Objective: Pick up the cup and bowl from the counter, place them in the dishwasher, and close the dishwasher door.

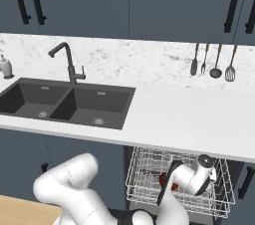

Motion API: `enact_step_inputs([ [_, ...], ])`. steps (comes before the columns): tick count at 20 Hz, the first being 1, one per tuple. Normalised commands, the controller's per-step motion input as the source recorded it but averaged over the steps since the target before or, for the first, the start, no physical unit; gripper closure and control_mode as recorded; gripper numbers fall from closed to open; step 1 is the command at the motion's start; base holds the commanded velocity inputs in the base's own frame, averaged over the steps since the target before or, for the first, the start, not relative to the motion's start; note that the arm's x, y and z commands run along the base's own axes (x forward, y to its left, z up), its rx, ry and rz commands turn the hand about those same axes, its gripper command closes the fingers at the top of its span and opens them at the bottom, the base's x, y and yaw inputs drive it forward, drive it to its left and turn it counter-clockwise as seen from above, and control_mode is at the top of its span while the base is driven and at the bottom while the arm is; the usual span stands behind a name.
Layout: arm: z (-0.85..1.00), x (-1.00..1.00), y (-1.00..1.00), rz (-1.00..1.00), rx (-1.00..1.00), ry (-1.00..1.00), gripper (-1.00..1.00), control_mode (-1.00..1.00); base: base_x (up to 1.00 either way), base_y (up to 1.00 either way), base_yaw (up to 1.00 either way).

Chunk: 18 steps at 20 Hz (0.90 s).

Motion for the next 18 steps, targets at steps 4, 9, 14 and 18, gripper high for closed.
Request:
enact_step_inputs([
  [4, 0.29, -0.19, -0.10, -0.07, -0.01, 0.01, -1.00, -1.00, 0.00, 0.00, 0.00],
  [9, 0.58, -0.34, 0.09, -0.16, -0.11, 0.07, -1.00, -1.00, 0.00, 0.00, 0.00],
  [14, 0.44, -0.25, 0.02, -0.10, -0.01, 0.01, -1.00, -1.00, 0.00, 0.00, 0.00],
  [18, 0.09, -0.70, 0.01, -0.14, 0.00, 0.00, -1.00, -1.00, 0.00, 0.00, 0.00],
])
